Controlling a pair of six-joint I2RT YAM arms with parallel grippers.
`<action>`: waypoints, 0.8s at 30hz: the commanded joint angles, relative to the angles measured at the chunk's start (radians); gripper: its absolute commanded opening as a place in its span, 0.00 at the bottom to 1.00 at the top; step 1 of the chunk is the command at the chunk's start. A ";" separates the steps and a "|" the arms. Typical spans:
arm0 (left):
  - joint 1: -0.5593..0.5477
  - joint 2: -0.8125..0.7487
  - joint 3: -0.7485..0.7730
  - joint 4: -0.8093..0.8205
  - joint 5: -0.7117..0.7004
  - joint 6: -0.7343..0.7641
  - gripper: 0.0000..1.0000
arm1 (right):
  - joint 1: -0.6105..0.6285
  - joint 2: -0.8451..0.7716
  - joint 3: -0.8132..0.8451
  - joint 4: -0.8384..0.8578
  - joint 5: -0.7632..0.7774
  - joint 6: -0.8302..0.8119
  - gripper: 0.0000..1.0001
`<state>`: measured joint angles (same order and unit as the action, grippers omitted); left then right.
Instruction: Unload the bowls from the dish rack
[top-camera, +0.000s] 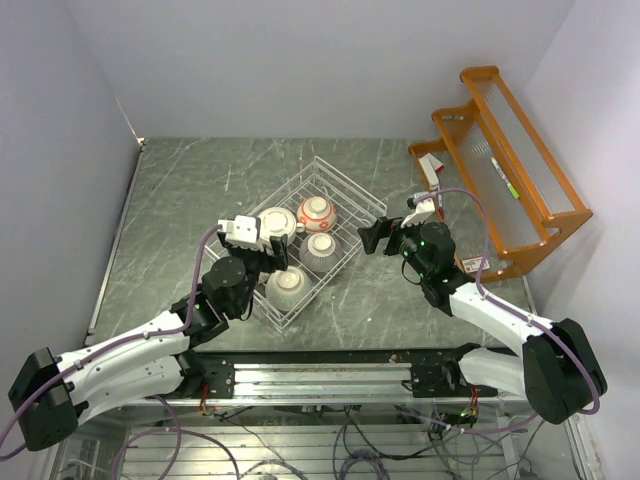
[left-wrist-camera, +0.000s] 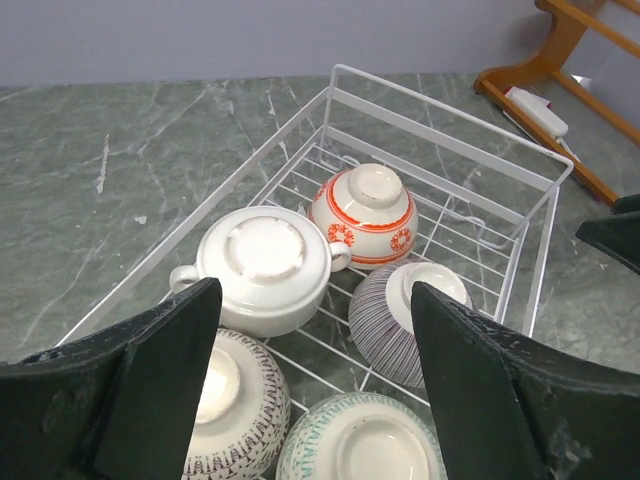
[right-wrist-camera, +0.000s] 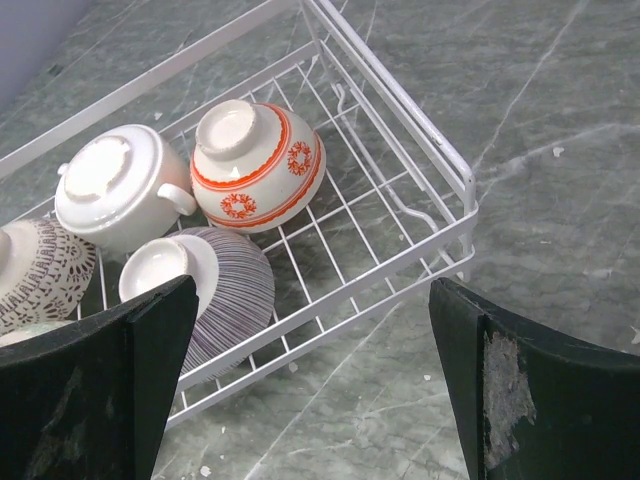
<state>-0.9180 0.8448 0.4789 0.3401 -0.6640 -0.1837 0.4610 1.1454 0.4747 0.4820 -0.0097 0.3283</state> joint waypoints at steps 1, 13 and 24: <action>0.005 -0.041 -0.016 0.051 -0.037 0.004 0.87 | 0.003 -0.005 0.003 0.039 0.012 -0.012 1.00; 0.004 -0.046 -0.029 0.064 -0.071 0.000 0.84 | 0.003 -0.012 -0.014 0.049 0.034 -0.016 1.00; 0.005 -0.077 -0.031 0.016 -0.219 -0.034 0.83 | 0.012 -0.227 -0.131 0.115 0.216 -0.006 1.00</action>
<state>-0.9180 0.8001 0.4545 0.3389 -0.7933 -0.1890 0.4717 0.9466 0.3164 0.5816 0.0456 0.3069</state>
